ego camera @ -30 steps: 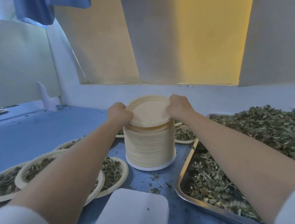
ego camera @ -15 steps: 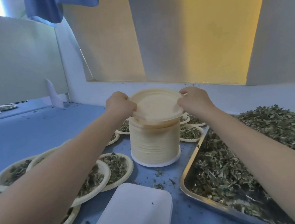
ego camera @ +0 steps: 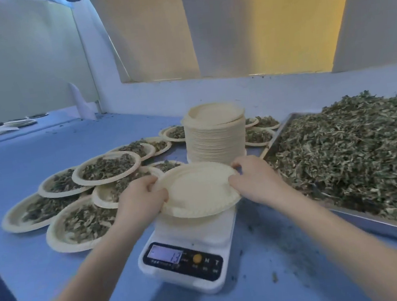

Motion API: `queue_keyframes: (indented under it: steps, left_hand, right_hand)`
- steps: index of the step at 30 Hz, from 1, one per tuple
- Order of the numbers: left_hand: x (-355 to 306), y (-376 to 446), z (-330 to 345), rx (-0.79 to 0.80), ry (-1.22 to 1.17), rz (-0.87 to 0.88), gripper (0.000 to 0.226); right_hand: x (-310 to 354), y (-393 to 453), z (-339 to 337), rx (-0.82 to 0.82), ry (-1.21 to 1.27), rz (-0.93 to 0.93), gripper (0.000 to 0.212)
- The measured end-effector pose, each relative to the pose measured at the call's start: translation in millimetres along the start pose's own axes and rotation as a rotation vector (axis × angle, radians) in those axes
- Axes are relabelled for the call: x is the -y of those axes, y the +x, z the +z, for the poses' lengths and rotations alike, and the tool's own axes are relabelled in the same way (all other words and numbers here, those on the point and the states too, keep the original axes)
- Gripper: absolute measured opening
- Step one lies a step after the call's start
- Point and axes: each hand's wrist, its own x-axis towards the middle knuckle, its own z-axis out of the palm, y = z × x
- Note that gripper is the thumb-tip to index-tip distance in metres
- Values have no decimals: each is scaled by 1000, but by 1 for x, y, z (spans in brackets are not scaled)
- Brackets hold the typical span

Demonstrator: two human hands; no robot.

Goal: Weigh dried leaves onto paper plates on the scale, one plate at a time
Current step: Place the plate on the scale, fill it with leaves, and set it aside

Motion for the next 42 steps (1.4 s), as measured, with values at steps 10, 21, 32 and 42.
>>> queue_keyframes:
  steps: [10, 21, 32, 42]
  left_hand:
    - [32, -16, 14, -107, 40, 16, 46]
    - [61, -27, 1, -238, -571, -130, 23]
    - [64, -33, 1, -153, -434, -6, 23]
    - [10, -60, 22, -442, 39, 571, 14]
  right_hand:
    - [-18, 1, 33, -8, -55, -7, 22]
    - [-24, -3, 32, -84, 76, -16, 48]
    - [-22, -7, 30, -71, 95, 6, 47]
    - [-20, -9, 19, -35, 146, -31, 45]
